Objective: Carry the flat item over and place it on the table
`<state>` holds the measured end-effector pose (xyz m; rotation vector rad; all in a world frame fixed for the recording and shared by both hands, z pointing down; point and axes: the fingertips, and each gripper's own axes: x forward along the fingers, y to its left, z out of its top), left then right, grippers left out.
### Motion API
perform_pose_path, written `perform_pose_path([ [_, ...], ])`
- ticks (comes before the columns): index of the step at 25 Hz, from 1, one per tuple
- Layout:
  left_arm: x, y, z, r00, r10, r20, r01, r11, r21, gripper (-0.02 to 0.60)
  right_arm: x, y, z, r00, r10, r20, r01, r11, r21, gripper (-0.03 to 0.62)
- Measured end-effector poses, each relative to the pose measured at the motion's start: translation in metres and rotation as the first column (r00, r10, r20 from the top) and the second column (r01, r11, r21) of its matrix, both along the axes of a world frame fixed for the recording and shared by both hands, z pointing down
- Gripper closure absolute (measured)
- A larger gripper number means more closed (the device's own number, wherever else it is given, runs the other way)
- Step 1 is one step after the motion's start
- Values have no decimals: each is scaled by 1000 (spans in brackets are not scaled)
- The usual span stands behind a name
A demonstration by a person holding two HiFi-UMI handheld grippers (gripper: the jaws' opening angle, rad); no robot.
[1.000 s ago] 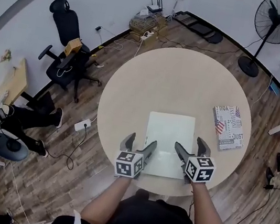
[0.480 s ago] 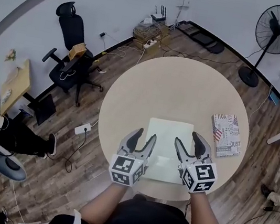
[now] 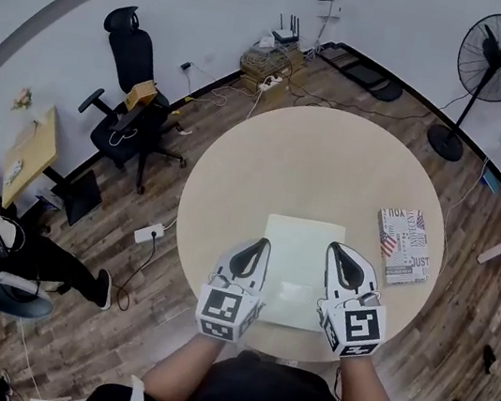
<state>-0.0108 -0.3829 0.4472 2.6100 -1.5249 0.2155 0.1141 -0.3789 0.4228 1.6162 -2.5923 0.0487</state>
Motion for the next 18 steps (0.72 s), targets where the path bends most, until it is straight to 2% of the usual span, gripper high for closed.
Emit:
perform_pose_path([
  [6, -6, 2, -3, 1000, 2, -12, -2, 1000, 2, 574, -4, 3, -13, 999, 13, -30, -12, 999, 41, 597],
  [12, -4, 5, 0, 1000, 4, -11, -4, 1000, -6, 574, 2, 7, -12, 999, 25, -26, -24, 999, 30, 597],
  [18, -6, 8, 2, 1000, 6, 1, -6, 1000, -14, 574, 1, 10, -4, 995, 49, -90, -49, 999, 5, 597],
])
